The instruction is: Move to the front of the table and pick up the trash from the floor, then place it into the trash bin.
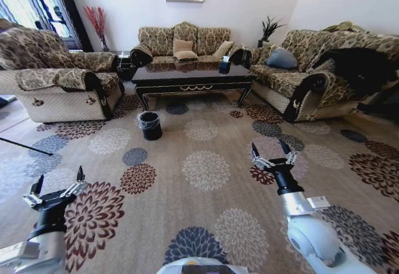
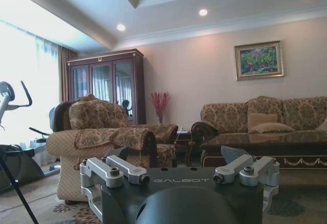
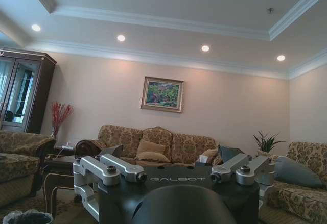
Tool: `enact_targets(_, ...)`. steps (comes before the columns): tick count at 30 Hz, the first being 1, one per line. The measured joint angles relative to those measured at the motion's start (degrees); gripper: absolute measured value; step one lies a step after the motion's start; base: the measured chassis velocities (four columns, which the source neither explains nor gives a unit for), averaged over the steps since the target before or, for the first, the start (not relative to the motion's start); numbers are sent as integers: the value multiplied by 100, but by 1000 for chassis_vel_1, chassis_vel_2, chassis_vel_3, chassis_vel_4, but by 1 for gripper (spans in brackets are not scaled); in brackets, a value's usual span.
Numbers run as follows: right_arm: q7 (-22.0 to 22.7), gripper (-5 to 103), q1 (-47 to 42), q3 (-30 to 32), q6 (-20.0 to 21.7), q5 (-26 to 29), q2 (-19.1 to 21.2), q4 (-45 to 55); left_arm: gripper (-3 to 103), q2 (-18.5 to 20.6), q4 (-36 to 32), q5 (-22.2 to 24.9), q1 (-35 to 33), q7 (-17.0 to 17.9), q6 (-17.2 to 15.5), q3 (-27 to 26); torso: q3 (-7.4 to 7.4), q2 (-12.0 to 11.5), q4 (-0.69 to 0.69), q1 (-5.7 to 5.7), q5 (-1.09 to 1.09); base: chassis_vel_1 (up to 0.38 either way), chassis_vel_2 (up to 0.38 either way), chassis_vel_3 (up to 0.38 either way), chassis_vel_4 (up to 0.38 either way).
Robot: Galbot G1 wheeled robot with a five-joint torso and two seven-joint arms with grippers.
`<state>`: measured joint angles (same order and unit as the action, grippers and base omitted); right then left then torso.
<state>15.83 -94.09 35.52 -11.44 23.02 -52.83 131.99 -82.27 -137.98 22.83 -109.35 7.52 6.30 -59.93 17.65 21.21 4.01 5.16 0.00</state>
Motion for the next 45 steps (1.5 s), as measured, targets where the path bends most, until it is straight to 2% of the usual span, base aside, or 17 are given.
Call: enact_targets(45, 0, 100, 0, 0, 0, 0, 0, 0, 100, 0, 0, 0, 0, 0, 0, 0, 668, 1060, 0, 391, 0, 0, 0, 0, 0)
